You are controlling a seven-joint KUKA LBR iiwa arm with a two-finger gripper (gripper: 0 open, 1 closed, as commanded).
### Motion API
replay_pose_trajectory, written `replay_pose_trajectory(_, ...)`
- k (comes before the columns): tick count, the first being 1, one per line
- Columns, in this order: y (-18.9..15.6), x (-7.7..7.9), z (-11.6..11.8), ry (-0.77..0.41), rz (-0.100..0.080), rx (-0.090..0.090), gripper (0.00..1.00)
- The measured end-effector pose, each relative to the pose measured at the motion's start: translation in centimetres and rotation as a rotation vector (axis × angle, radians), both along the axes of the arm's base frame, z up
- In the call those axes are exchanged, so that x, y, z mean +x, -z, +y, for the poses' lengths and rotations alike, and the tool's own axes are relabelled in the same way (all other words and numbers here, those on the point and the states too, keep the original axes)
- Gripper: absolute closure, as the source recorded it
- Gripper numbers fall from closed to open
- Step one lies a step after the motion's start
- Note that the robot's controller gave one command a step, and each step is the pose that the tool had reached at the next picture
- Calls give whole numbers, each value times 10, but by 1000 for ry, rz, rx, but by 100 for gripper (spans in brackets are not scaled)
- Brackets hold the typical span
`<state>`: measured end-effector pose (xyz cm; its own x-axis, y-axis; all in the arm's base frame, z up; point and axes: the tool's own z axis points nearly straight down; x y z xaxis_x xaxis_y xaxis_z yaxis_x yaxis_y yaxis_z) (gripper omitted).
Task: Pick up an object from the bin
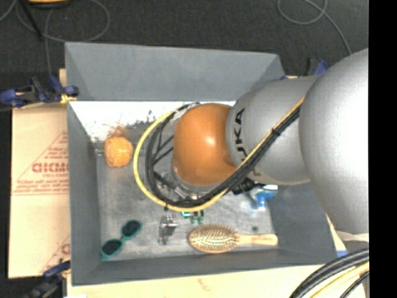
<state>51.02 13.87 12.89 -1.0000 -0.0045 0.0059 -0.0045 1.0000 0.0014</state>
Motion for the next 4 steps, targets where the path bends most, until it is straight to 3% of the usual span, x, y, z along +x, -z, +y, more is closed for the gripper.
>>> replay_pose_trajectory(1,-4,2,0,4,-8,1,0)
replay_pose_trajectory(2,51,3,63,-146,-10,1,100)
replay_pose_trajectory(3,51,3,63,-144,-10,1,100)
replay_pose_trajectory(4,2,-1,57,-133,-1,-1,100)
